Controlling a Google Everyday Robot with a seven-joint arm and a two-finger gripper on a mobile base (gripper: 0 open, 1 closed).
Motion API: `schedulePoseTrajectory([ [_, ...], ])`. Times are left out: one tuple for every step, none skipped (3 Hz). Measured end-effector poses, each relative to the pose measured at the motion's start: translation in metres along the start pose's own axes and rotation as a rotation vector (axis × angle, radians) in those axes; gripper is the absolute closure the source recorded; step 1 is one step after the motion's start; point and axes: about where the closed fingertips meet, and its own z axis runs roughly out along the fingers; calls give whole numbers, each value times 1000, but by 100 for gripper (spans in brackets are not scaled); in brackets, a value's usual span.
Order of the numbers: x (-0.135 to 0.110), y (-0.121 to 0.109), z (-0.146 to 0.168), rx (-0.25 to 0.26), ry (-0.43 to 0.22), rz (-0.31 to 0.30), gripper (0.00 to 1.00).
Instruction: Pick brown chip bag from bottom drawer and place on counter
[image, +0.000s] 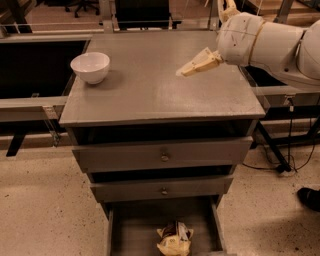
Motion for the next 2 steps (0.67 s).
schedulePoseTrajectory([
  [0, 0, 0, 0, 0, 0, 0],
  [9, 7, -3, -25, 38, 57, 0],
])
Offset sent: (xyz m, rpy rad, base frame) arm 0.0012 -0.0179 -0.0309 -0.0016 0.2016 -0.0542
